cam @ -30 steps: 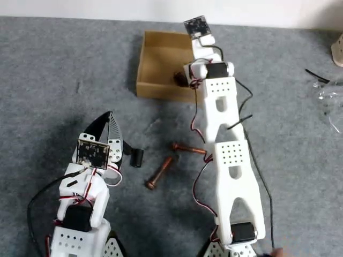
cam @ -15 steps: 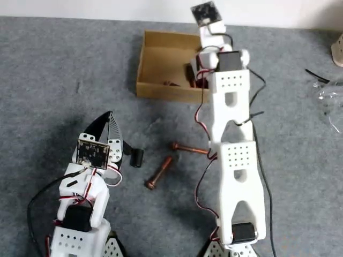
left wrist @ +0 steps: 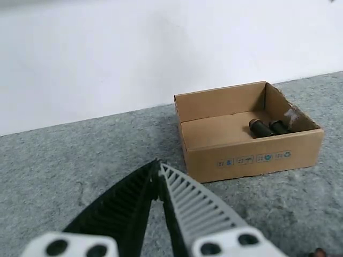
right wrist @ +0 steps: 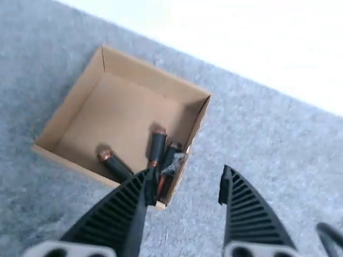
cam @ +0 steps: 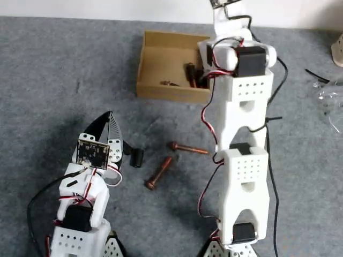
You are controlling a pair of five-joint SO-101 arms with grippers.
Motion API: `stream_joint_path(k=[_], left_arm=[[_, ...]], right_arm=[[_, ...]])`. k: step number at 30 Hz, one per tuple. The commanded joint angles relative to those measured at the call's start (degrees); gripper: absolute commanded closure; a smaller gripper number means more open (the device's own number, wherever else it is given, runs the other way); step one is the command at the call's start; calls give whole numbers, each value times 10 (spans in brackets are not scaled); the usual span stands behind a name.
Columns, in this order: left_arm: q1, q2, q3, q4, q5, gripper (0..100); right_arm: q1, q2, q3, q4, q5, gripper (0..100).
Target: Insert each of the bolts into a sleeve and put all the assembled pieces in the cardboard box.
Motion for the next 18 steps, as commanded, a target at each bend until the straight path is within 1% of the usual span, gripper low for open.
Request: stream_joint_path(k=[1,9,18], left_arm=[[7,0,13,-5,-3,993],[6,0,13,-5,-4,993],[5,0,13,-5,-4,993]], right_arm=[[-19,-66,-73,13,-8,832],[-56,-153,-72,13,-8,832],[-57,-234,-71,13,-8,832]])
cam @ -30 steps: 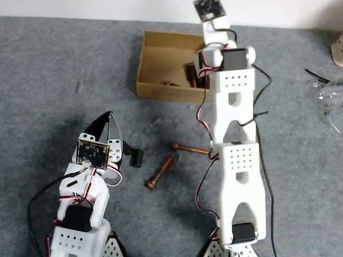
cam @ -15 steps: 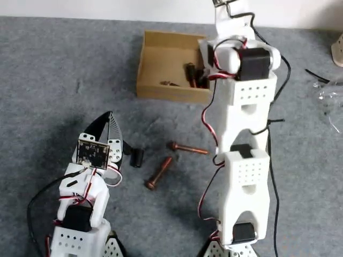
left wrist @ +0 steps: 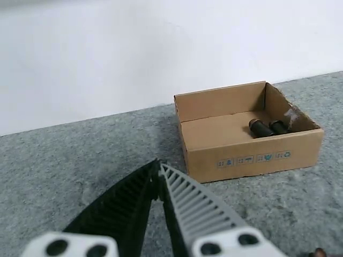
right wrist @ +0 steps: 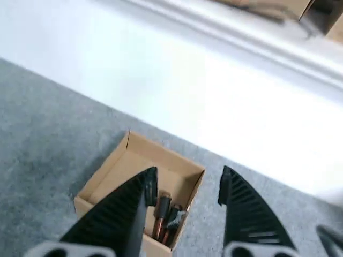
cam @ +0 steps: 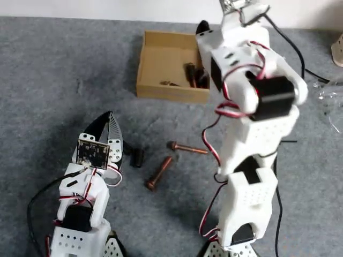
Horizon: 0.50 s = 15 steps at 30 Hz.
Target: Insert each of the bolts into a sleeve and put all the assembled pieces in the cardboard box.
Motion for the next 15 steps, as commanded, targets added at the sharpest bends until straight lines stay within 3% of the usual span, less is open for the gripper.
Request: stream_joint_path(k=[1,4,15], left_arm=[[5,0,13,-5,-4,993],[5,0,13,-6,-4,993],[5,0,13,-6,-4,993]], right_arm=[[-7,-45,-61,11,-8,832],[-7,-80,7,11,-8,832],[-51,-344,464,8,-9,832]])
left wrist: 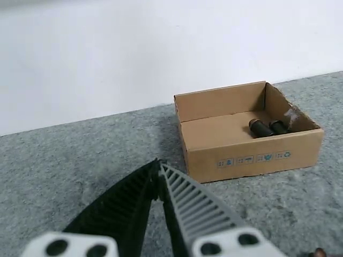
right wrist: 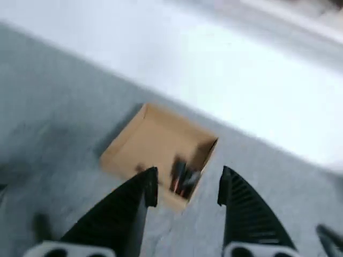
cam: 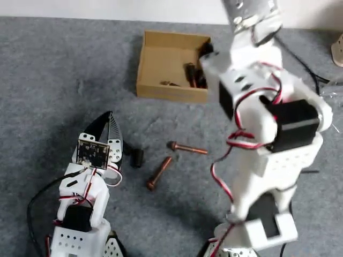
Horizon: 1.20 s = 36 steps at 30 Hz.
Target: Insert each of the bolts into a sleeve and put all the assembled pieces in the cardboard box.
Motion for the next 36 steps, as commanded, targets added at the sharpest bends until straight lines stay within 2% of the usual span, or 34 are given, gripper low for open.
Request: stream_joint_path(k=[1,6,11,20,24,29,36], left_arm=[[5,0,13,-6,-4,993],[5,0,13,-6,-4,993],[5,0,13,-6,-4,993],[4,0,13,-9,-4,993],[4,0,13,-9,-4,993],[-31,-6,13,-10,-4,993],[-64,-6,5,-10,-2,993]], right_arm=[[-34,-97,140,8,-9,832],[-87,-171,293,0,-34,832],[-115,-181,446,-32,-75,832],[-109,-181,720,-207,-76,832],[-132,-181,815,-320,-98,832],[-194,-179,901,-431,-221,832],[-270,-177,915,-459,-236,832]])
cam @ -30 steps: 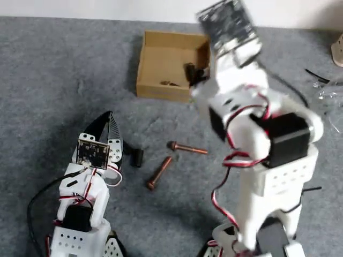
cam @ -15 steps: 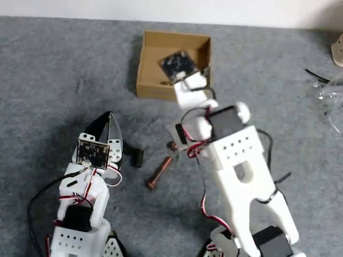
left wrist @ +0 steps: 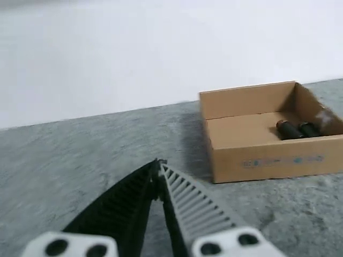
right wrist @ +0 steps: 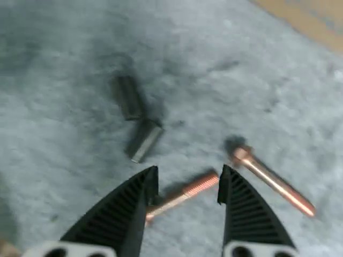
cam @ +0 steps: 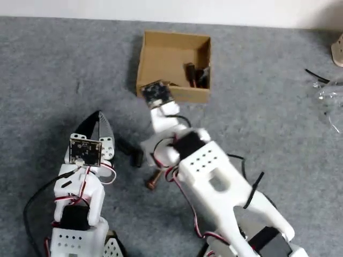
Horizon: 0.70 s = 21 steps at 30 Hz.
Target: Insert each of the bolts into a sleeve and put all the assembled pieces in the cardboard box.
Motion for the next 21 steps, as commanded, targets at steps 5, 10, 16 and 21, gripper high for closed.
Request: stream_joint_path(k=[5,10,16,21], left_arm=[[-63,-4,-9,-10,19,993],[-70,-1,-12,-10,39,993],[-69,-1,-7,-10,39,993],[-73,-4,-9,-10,39,993]], right_arm=[[-23,47,-8,-23,-77,832],[-36,138,-73,-23,-131,832],[-68,238,-142,-24,-171,832],[-76,306,-200,-24,-207,832]])
